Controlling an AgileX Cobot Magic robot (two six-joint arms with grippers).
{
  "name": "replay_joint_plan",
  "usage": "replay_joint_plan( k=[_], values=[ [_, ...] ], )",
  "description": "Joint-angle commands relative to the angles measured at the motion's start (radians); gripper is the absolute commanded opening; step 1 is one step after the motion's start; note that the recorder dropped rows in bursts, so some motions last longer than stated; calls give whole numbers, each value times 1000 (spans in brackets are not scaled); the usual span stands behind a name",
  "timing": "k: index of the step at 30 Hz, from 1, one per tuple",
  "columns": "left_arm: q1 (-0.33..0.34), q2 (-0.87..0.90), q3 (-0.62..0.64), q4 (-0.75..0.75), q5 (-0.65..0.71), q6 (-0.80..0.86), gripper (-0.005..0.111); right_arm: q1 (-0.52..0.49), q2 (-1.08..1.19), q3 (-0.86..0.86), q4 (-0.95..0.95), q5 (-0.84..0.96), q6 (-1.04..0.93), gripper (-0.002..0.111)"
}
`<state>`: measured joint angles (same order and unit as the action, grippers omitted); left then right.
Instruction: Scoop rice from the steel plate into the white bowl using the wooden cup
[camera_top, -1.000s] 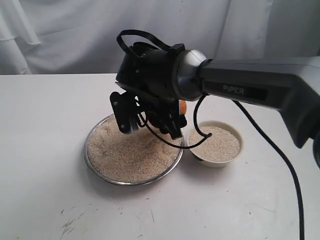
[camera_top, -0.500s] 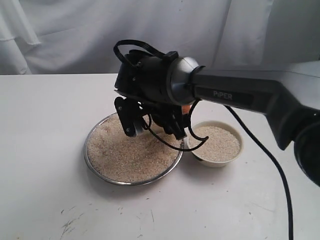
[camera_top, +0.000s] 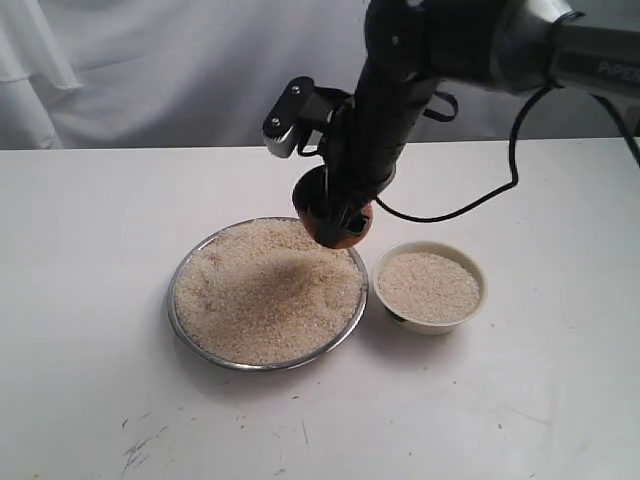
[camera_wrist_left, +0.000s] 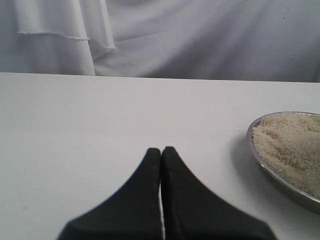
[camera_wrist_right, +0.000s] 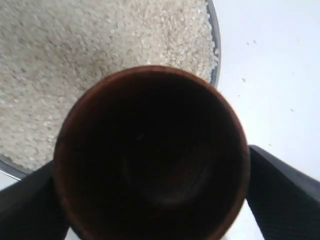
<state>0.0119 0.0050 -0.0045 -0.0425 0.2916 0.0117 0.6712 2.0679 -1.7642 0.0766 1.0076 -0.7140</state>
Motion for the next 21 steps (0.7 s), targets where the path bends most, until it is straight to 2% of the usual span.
replay_joint_plan(
  k=[1, 10, 14, 21],
  values=[
    [-2, -5, 5, -1, -6, -3, 0, -68, -12, 37, 214, -48, -118, 0],
    [-2, -5, 5, -1, -6, -3, 0, -107, -12, 189, 344, -170, -265, 0],
    [-2, -5, 5, -1, -6, -3, 0, -107, -12, 224, 480, -193, -357, 0],
    [-2, -5, 5, -1, -6, -3, 0, -103, -12, 232, 459, -184, -405, 0]
  ],
)
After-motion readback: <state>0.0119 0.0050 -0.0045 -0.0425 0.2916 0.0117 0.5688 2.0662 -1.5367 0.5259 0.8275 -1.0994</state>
